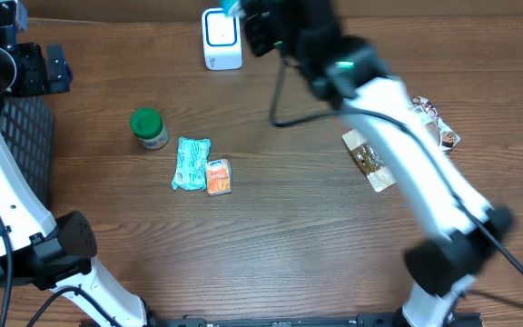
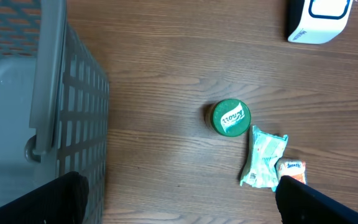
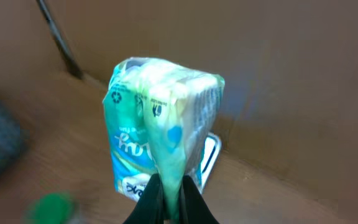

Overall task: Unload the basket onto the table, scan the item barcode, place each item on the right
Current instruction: 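Carry the teal pack right and drop it onto the bag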

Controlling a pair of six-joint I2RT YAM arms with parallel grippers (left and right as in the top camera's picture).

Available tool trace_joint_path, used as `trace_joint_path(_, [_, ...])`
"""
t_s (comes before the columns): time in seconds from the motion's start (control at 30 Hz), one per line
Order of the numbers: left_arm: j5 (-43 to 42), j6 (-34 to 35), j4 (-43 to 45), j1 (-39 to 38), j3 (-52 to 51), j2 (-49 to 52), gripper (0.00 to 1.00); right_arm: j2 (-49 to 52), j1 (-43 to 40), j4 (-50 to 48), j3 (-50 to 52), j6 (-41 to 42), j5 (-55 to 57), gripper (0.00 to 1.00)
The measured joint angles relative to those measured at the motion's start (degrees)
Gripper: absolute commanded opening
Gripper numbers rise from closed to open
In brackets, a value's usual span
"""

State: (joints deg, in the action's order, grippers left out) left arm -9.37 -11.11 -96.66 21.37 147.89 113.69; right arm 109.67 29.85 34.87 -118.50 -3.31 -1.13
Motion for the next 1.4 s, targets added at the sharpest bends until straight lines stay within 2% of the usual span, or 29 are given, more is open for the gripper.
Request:
trace_joint_path(0.1, [0.0, 0.0, 0.0, 0.0, 0.0, 0.0, 0.99, -7.3, -3.1, 11.6, -0.3, 8.5, -2.9, 0.04])
trace_joint_path(0.27, [0.0, 0.0, 0.0, 0.0, 0.0, 0.0, 1.00, -14.4, -9.9, 27.5, -0.4, 17.4, -4.4, 0.04])
trace_joint_path(0.5, [0.0, 0.0, 0.0, 0.0, 0.0, 0.0, 0.99, -14.4, -18.5, 44.1, 1.1, 24.9, -5.0, 0.04])
trace_joint_path(0.6, [0.0, 0.0, 0.0, 0.0, 0.0, 0.0, 1.00, -13.5, -21.9, 45.7, 4.7, 27.4, -5.0, 0.04])
trace_joint_path(0.77, [0.0, 0.0, 0.0, 0.0, 0.0, 0.0, 1.00, -10.1, -25.0, 40.9, 15.7, 30.0, -5.1, 0.04])
trace_joint_path(0.9, [0.0, 0.0, 0.0, 0.0, 0.0, 0.0, 0.99, -6.4, -27.8, 30.8, 25.9, 31.1, -7.5, 0.04])
trace_joint_path(1.3, [0.0, 0.0, 0.0, 0.0, 0.0, 0.0, 1.00, -5.8, -28.9, 0.0, 45.7, 33.6, -10.4, 0.04])
trace_joint_path(1.4, [0.0, 0.0, 0.0, 0.0, 0.0, 0.0, 0.99, -5.8, -28.8, -2.8, 47.7, 34.9, -9.2, 0.04])
